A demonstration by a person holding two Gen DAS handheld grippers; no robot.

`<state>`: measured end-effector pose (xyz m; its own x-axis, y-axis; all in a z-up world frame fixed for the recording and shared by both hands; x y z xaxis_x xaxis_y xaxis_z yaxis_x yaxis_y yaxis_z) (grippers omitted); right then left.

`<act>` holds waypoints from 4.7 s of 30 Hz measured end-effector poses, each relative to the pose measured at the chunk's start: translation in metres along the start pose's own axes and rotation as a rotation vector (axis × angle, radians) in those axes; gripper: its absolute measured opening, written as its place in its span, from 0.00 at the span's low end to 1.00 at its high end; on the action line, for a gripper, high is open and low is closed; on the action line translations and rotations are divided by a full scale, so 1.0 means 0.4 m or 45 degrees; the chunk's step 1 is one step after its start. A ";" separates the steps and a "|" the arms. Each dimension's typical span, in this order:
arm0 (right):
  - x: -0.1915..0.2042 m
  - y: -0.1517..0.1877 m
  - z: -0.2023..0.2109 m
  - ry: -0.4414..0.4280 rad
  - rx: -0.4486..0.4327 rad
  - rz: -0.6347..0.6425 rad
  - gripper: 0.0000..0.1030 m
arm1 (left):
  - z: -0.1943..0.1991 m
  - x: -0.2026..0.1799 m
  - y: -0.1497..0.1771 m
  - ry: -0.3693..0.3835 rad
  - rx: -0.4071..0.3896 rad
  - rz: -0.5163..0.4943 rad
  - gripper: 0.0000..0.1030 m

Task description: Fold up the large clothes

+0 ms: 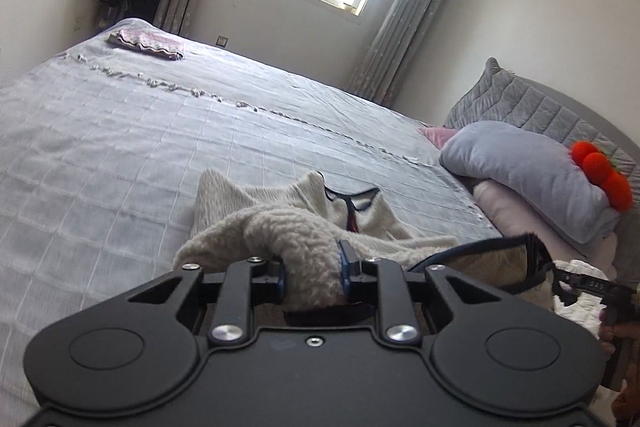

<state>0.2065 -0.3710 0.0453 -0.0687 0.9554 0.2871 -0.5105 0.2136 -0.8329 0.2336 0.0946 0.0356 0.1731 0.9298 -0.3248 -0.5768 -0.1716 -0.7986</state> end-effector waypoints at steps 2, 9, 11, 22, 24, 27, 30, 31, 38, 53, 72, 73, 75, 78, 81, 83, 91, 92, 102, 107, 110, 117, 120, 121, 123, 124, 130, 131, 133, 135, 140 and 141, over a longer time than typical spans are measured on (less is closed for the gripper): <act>-0.016 -0.024 -0.063 0.006 0.009 -0.009 0.18 | -0.071 0.000 -0.026 -0.017 -0.009 0.002 0.24; -0.112 -0.047 -0.295 0.034 0.095 -0.094 0.19 | -0.336 0.014 -0.050 -0.065 0.003 -0.013 0.31; -0.147 -0.033 -0.361 0.075 0.136 -0.136 0.21 | -0.414 0.024 -0.036 -0.113 0.043 -0.013 0.32; -0.218 0.023 -0.445 0.019 0.166 -0.239 0.32 | -0.514 0.048 0.000 -0.128 0.106 -0.024 0.50; -0.227 -0.006 -0.410 -0.068 0.166 -0.287 0.44 | -0.485 0.048 -0.023 -0.102 0.115 -0.015 0.61; -0.238 -0.054 -0.343 -0.072 0.073 -0.300 0.78 | -0.423 0.052 -0.065 -0.146 0.014 -0.012 0.95; -0.243 -0.089 -0.298 -0.043 0.036 -0.234 0.84 | -0.381 0.060 -0.102 -0.183 -0.055 -0.082 0.97; -0.243 -0.093 -0.292 -0.025 0.036 -0.209 0.84 | -0.380 0.066 -0.108 -0.207 -0.056 -0.098 0.97; -0.198 -0.050 -0.401 0.112 0.174 0.085 0.82 | -0.490 0.090 -0.086 -0.343 0.015 -0.286 0.94; -0.134 -0.120 -0.497 0.476 -0.180 0.269 0.11 | -0.524 0.050 -0.165 -0.462 -0.329 -0.163 0.13; -0.207 -0.053 -0.800 0.683 0.226 0.329 0.36 | -0.822 0.142 -0.123 -0.761 0.020 -0.217 0.57; -0.187 -0.059 -0.775 0.704 0.190 0.354 0.48 | -0.800 0.127 -0.128 -0.770 0.002 -0.235 0.58; -0.141 -0.075 -0.729 0.679 0.130 0.403 0.56 | -0.749 0.087 -0.143 -0.745 -0.045 -0.252 0.61; -0.048 -0.089 -0.680 0.512 0.095 0.389 0.63 | -0.681 0.008 -0.148 -0.623 -0.090 -0.292 0.62; 0.056 -0.076 -0.676 0.312 0.124 0.364 0.72 | -0.654 -0.076 -0.128 -0.506 -0.079 -0.295 0.63; 0.115 -0.046 -0.693 0.228 0.170 0.375 0.73 | -0.664 -0.117 -0.093 -0.446 -0.034 -0.292 0.63; 0.019 0.021 -0.694 0.199 0.245 0.212 0.73 | -0.682 -0.065 -0.004 -0.390 0.059 -0.226 0.63; 0.001 0.020 -0.677 0.213 0.245 0.214 0.73 | -0.671 -0.058 -0.003 -0.403 0.059 -0.279 0.65; -0.063 0.032 -0.407 0.222 0.211 0.196 0.86 | -0.425 0.041 0.043 -0.426 0.115 -0.233 0.80; -0.117 0.037 -0.300 0.218 0.223 0.084 0.90 | -0.314 0.091 0.060 -0.432 0.163 -0.096 0.97; -0.136 0.044 -0.258 0.212 0.240 0.046 0.93 | -0.279 0.124 0.068 -0.423 0.207 -0.008 0.98; -0.206 0.100 -0.228 0.137 0.296 -0.149 0.95 | -0.253 0.228 0.117 -0.364 0.314 0.301 0.98; -0.230 0.143 -0.250 0.094 0.351 -0.241 0.95 | -0.266 0.256 0.155 -0.281 0.381 0.447 0.96; -0.235 0.155 -0.259 0.076 0.355 -0.269 0.95 | -0.273 0.261 0.166 -0.248 0.395 0.500 0.96; -0.246 0.170 -0.271 0.023 0.333 -0.356 0.95 | -0.286 0.266 0.180 -0.197 0.391 0.577 0.95; -0.254 0.175 -0.278 0.001 0.325 -0.408 0.95 | -0.291 0.262 0.184 -0.178 0.376 0.589 0.95; -0.285 0.205 -0.321 -0.039 0.256 -0.588 0.89 | -0.322 0.226 0.183 -0.198 0.311 0.573 0.88; -0.282 0.205 -0.322 -0.028 0.241 -0.576 0.82 | -0.326 0.225 0.182 -0.183 0.302 0.582 0.71; -0.271 0.202 -0.317 -0.019 0.228 -0.553 0.70 | -0.337 0.225 0.192 -0.163 0.308 0.681 0.57; -0.259 0.192 -0.300 -0.005 0.220 -0.517 0.56 | -0.339 0.211 0.193 -0.150 0.294 0.719 0.39; -0.221 0.148 -0.236 0.019 0.223 -0.481 0.36 | -0.285 0.165 0.153 -0.191 0.214 0.665 0.28; -0.206 0.137 -0.224 0.027 0.230 -0.462 0.36 | -0.268 0.165 0.144 -0.178 0.203 0.669 0.28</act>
<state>0.2609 -0.4199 -0.0665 0.1605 0.8288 0.5361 -0.6409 0.5006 -0.5820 0.2974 0.1111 -0.0862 -0.2711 0.7687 -0.5794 -0.6723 -0.5819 -0.4575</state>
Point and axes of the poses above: each gripper's, at about its wrist camera, not at the fingertips, and z roughly against the way its jaws point, x to its left, y to its underside, the point moved 4 cm from there along -z, roughly the way its jaws point, and after that the axes turned 8 degrees about -y, right-handed, at the moved point
